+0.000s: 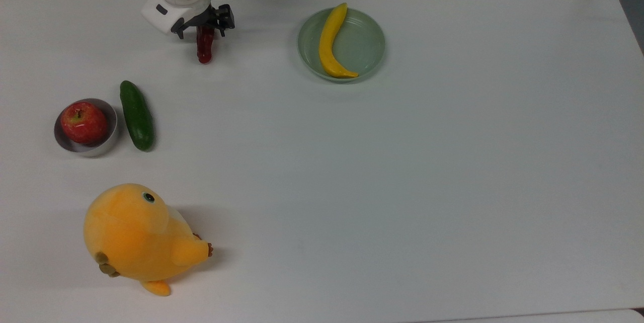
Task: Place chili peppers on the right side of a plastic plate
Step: 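Lower the gripper onto the red chili pepper and close it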
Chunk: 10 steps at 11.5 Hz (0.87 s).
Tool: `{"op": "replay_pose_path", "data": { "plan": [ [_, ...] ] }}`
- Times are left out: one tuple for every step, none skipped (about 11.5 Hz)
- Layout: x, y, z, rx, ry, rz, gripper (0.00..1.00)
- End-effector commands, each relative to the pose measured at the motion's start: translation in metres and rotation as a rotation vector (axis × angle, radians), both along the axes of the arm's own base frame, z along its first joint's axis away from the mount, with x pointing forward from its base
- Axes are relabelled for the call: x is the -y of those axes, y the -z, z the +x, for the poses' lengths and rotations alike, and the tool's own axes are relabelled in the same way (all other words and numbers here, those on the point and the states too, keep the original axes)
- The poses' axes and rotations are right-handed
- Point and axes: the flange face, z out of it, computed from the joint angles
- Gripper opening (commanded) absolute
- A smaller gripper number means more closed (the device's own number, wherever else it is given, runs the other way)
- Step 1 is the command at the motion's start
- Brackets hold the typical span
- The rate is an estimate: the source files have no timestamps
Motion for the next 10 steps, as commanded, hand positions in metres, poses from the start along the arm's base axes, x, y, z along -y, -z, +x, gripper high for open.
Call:
{"op": "replay_pose_path", "data": {
  "plan": [
    [0.001, 0.002, -0.003, 0.01, -0.025, -0.007, 0.53],
    [0.001, 0.002, -0.003, 0.01, -0.025, -0.007, 0.37],
    [0.001, 0.002, -0.003, 0.01, -0.025, -0.007, 0.2],
    [0.002, 0.002, -0.004, 0.01, -0.022, -0.007, 0.04],
    [0.002, 0.002, -0.004, 0.013, -0.015, -0.008, 0.0],
    [0.005, 0.0, -0.005, 0.01, -0.009, -0.009, 0.0],
    [0.006, -0.005, -0.005, 0.015, -0.002, -0.009, 0.0],
    [0.006, -0.015, -0.008, -0.007, 0.005, -0.007, 0.0],
    [0.004, -0.031, -0.008, -0.02, 0.003, -0.006, 0.0],
    [0.001, -0.044, -0.009, -0.029, 0.007, -0.002, 0.0]
  ]
}}
